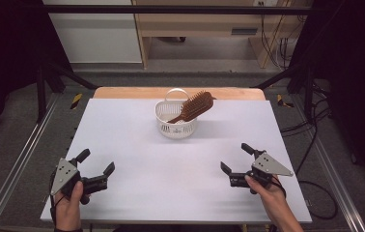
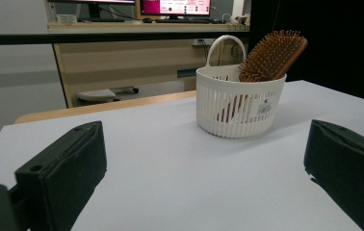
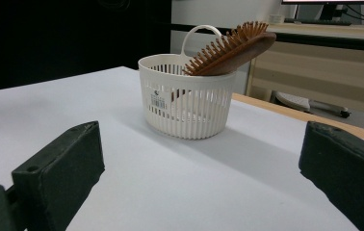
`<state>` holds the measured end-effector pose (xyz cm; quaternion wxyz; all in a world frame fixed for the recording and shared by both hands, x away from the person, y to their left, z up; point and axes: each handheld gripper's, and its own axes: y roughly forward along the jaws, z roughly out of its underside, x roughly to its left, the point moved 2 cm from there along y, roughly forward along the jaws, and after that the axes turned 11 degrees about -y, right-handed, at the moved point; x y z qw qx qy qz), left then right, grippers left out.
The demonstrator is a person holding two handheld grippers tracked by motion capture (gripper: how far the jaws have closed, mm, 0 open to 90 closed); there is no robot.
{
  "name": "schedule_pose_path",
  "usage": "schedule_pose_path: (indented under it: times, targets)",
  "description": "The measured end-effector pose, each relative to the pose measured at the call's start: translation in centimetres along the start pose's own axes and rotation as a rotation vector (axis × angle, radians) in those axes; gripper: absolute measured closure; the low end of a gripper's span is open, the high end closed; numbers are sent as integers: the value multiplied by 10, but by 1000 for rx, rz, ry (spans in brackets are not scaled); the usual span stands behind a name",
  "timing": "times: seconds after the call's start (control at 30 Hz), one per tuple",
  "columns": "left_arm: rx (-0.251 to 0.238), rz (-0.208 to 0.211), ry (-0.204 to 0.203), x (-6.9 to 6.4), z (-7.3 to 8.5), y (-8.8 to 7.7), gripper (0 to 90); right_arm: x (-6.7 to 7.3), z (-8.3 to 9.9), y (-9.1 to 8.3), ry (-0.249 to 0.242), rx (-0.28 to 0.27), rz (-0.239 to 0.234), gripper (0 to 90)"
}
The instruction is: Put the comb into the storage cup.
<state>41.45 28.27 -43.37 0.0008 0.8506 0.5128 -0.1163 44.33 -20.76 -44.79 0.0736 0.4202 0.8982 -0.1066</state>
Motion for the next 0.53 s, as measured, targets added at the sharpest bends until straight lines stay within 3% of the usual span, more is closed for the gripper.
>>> schedule_pose_path:
  times: [0.53]
  targets:
    - [-2, 8, -15, -1, 0, 1, 12, 6, -3, 16, -44, 0, -15, 25]
